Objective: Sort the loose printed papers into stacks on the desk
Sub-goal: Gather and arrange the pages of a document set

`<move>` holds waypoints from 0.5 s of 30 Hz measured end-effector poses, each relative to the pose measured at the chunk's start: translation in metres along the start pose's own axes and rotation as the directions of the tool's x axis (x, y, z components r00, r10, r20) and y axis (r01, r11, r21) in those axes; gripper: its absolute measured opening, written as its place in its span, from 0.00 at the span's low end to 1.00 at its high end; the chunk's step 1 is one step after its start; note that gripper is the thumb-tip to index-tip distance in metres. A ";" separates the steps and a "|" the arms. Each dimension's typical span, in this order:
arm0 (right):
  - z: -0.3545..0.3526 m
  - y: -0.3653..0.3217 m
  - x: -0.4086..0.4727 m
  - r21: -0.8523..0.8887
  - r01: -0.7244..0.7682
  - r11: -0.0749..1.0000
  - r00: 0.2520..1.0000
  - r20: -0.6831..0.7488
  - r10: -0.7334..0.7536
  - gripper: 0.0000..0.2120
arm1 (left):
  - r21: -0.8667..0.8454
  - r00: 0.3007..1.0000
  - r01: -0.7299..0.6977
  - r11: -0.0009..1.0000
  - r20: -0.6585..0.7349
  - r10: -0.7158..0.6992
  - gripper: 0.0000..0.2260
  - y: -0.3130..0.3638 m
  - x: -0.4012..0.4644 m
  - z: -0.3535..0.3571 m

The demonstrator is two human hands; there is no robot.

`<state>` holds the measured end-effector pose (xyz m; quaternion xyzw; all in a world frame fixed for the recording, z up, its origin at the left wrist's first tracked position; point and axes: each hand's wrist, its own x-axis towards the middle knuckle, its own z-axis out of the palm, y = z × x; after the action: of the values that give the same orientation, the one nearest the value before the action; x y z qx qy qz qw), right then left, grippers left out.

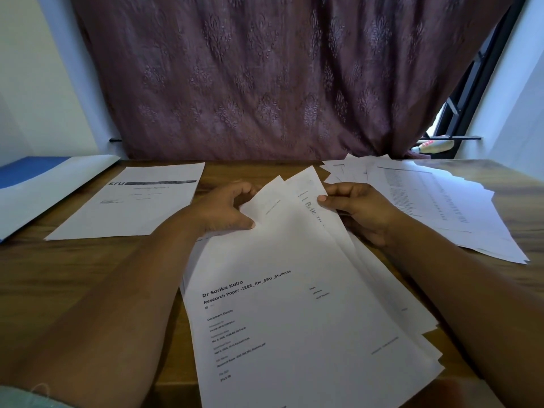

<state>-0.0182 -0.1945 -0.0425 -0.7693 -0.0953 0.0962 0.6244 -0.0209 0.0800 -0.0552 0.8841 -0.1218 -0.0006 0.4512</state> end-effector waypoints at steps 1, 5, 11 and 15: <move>0.000 -0.002 -0.002 0.026 0.015 1.000 0.999 0.045 -0.016 0.10 | -0.012 1.000 0.013 1.000 -0.001 -0.013 0.21 -0.001 0.000 0.000; 0.002 -0.004 0.001 -0.012 -0.001 1.000 0.996 -0.090 -0.001 0.25 | 0.079 0.999 -0.042 0.996 -0.006 0.043 0.12 -0.002 0.002 -0.006; -0.006 0.006 0.011 -0.839 -0.173 0.516 0.978 -0.207 -0.008 0.21 | 0.109 0.996 -0.081 0.991 0.045 0.076 0.09 -0.002 0.002 -0.008; -0.001 0.002 0.013 -0.832 -0.188 0.523 0.978 -0.206 0.023 0.20 | 0.102 0.997 -0.075 0.992 0.044 0.071 0.09 -0.006 0.004 -0.010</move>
<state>-0.0057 -0.1925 -0.0447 -0.9847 -0.0297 0.0097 0.1716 -0.0144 0.0901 -0.0539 0.9011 -0.1630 0.0044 0.4019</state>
